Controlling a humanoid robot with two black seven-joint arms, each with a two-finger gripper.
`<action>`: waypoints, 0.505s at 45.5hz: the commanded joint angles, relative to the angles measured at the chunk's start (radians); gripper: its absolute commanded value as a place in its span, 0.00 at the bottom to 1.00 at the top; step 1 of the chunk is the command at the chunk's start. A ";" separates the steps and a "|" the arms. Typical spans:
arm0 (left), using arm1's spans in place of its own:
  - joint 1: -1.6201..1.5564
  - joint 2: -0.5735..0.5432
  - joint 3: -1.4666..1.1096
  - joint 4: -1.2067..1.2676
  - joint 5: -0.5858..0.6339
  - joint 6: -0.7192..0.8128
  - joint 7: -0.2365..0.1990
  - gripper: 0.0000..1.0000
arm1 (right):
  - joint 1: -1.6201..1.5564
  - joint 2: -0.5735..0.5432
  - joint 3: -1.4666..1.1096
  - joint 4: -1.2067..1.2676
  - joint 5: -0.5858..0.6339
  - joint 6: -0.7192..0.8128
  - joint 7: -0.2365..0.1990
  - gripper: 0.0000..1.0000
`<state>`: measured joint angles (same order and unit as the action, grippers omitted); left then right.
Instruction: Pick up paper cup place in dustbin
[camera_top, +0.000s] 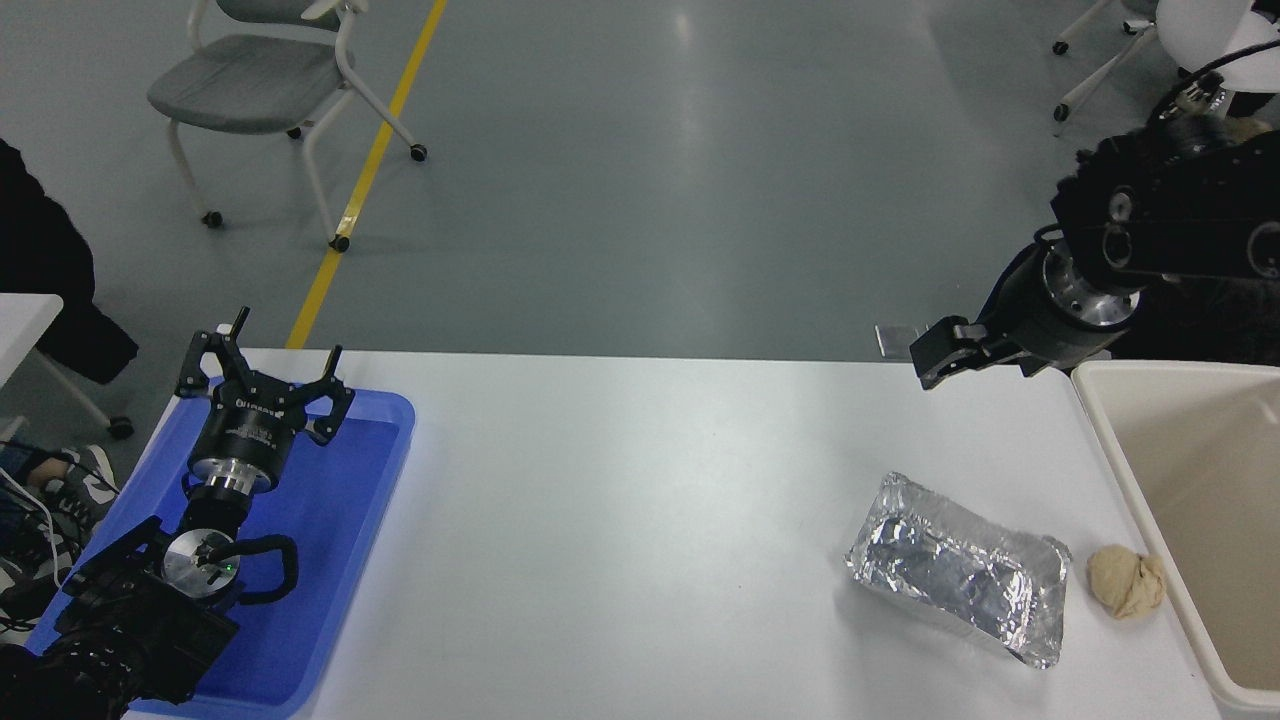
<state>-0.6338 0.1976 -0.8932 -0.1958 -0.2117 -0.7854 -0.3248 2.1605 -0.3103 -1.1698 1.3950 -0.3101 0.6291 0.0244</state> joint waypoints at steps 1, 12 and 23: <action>0.000 0.000 -0.001 0.001 0.000 0.000 0.000 1.00 | 0.170 0.031 -0.036 0.127 0.083 0.107 0.000 1.00; 0.002 0.000 0.000 -0.002 0.000 0.000 0.000 1.00 | 0.234 0.042 -0.030 0.142 0.189 0.152 0.000 1.00; 0.002 0.000 -0.001 0.001 0.000 0.000 0.000 1.00 | 0.239 0.077 -0.030 0.145 0.227 0.156 0.000 1.00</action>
<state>-0.6323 0.1978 -0.8936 -0.1954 -0.2117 -0.7854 -0.3252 2.3653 -0.2607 -1.1982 1.5239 -0.1422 0.7624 0.0244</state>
